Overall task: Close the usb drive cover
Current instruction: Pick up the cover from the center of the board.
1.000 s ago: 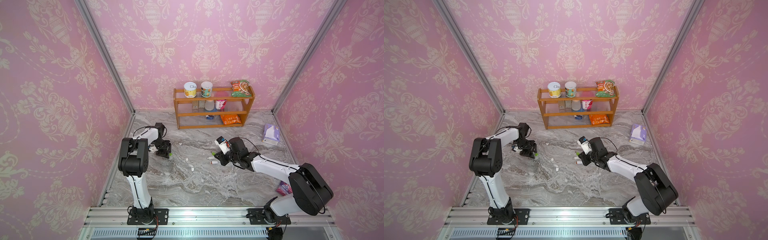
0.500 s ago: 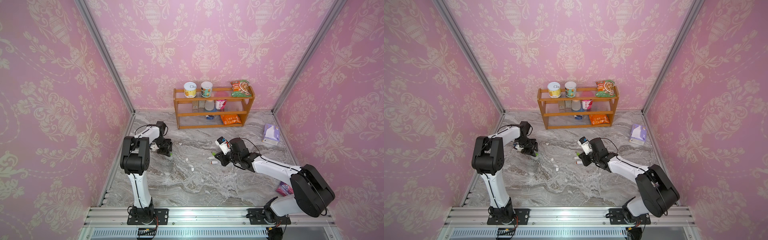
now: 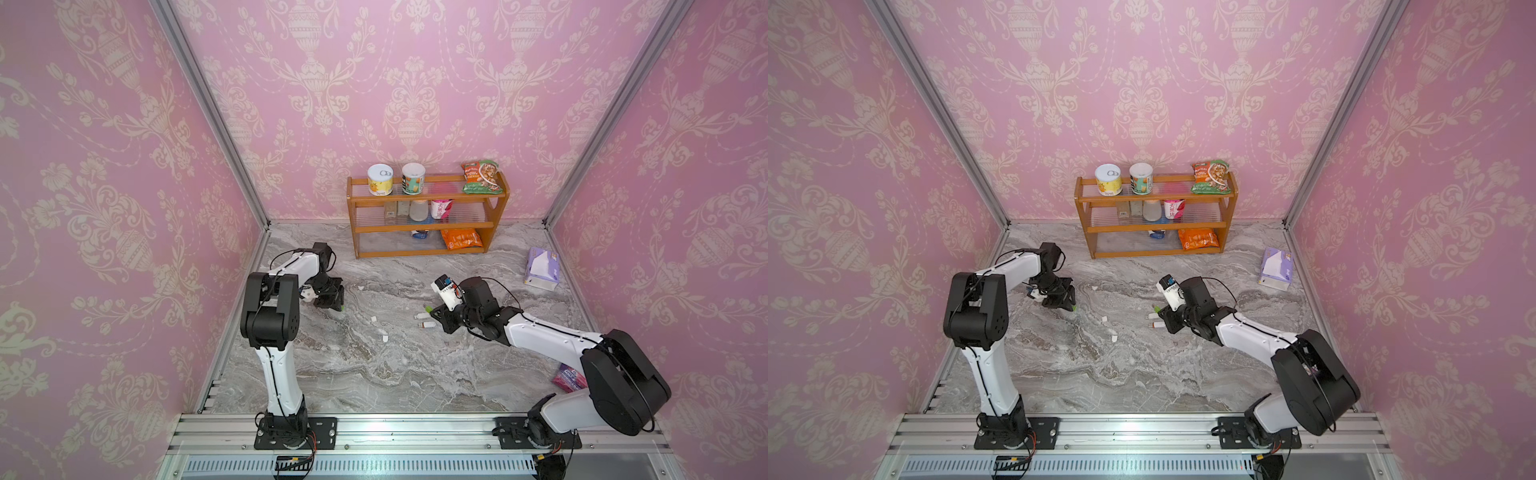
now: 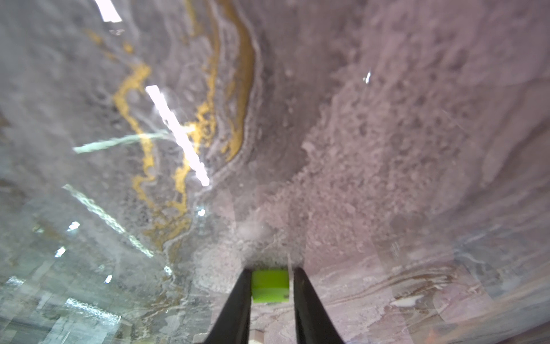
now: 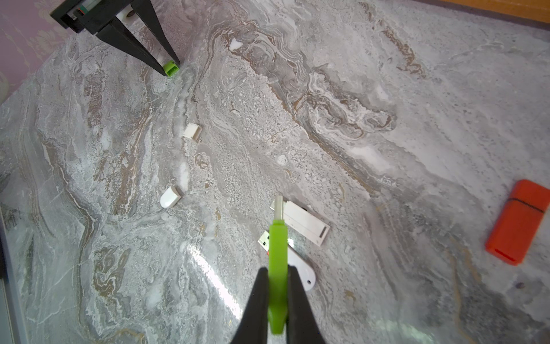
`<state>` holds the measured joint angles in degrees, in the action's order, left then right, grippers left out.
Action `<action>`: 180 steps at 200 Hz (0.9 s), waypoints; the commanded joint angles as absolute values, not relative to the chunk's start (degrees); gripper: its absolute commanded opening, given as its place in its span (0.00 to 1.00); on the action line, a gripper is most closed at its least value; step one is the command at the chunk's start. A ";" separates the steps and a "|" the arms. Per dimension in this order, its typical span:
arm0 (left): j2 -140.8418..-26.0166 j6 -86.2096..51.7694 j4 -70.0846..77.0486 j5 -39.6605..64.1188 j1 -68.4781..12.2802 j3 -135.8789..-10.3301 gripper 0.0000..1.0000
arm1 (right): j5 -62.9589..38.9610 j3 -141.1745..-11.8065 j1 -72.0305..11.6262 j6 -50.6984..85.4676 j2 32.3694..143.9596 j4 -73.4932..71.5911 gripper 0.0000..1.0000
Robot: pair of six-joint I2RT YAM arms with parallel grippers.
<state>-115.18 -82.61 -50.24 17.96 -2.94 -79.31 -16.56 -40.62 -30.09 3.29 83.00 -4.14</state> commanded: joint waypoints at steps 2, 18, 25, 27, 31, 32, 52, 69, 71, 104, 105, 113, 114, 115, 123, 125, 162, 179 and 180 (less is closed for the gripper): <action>-116.09 -82.25 -51.13 17.23 -3.43 -76.42 0.17 | -16.69 -40.64 -30.06 4.57 82.35 -5.10 0.00; -115.21 -82.44 -50.19 17.83 -3.43 -75.36 0.13 | -17.10 -41.12 -30.32 4.49 82.47 -4.91 0.00; -114.77 -82.49 -49.71 18.11 -3.42 -74.95 0.09 | -17.14 -41.43 -30.64 4.42 82.52 -4.84 0.00; -114.67 -82.45 -49.58 18.28 -3.42 -74.79 0.09 | -17.12 -41.51 -30.80 4.36 82.50 -4.81 0.00; -114.41 -82.48 -49.26 18.53 -3.43 -74.53 0.06 | -17.12 -41.76 -31.05 4.27 82.56 -4.71 0.00; -114.33 -82.46 -49.15 18.58 -3.43 -74.44 0.06 | -17.13 -41.80 -31.13 4.24 82.59 -4.64 0.00; -112.51 -82.57 -47.90 20.35 -3.76 -73.44 0.03 | -16.96 -43.12 -33.00 3.63 83.09 -4.40 0.00; -110.12 -82.49 -47.68 20.77 -4.58 -73.48 0.03 | -15.88 -44.90 -35.17 2.61 84.16 -3.45 0.00; -109.77 -82.54 -47.65 20.86 -4.68 -73.48 0.03 | -15.73 -45.08 -35.45 2.50 84.39 -3.39 0.00; -104.75 -82.29 -45.55 23.47 -7.86 -73.24 0.03 | -17.40 -48.95 -37.31 4.19 87.43 -2.58 0.00; -104.58 -82.28 -45.45 23.60 -7.97 -73.18 0.03 | -17.53 -49.04 -37.33 4.33 87.49 -2.61 0.00; -103.38 -82.26 -44.90 23.95 -8.77 -72.82 0.03 | -18.72 -49.60 -37.24 5.50 87.92 -3.03 0.00; -103.24 -82.26 -44.82 23.97 -8.87 -72.75 0.03 | -18.90 -49.68 -37.25 5.69 87.99 -3.14 0.00; -103.08 -82.26 -44.73 24.03 -9.00 -72.68 0.03 | -19.07 -49.75 -37.26 5.88 88.03 -3.20 0.00; -101.61 -82.29 -43.65 24.25 -9.73 -71.91 0.03 | -20.22 -50.21 -37.26 6.88 88.11 -3.54 0.00; -101.25 -82.27 -43.43 24.34 -9.90 -71.72 0.03 | -20.50 -50.30 -37.27 7.24 88.14 -3.67 0.00; -96.25 -82.45 -37.61 27.28 -12.38 -69.76 0.04 | -29.47 -51.41 -36.00 16.37 88.92 -8.19 0.00; -94.99 -80.08 -36.15 27.24 -14.35 -71.47 0.04 | -34.26 -50.28 -34.92 24.42 89.62 -15.86 0.00; -94.96 -79.90 -36.13 27.16 -14.42 -71.55 0.04 | -34.36 -50.28 -34.91 24.86 89.72 -16.24 0.00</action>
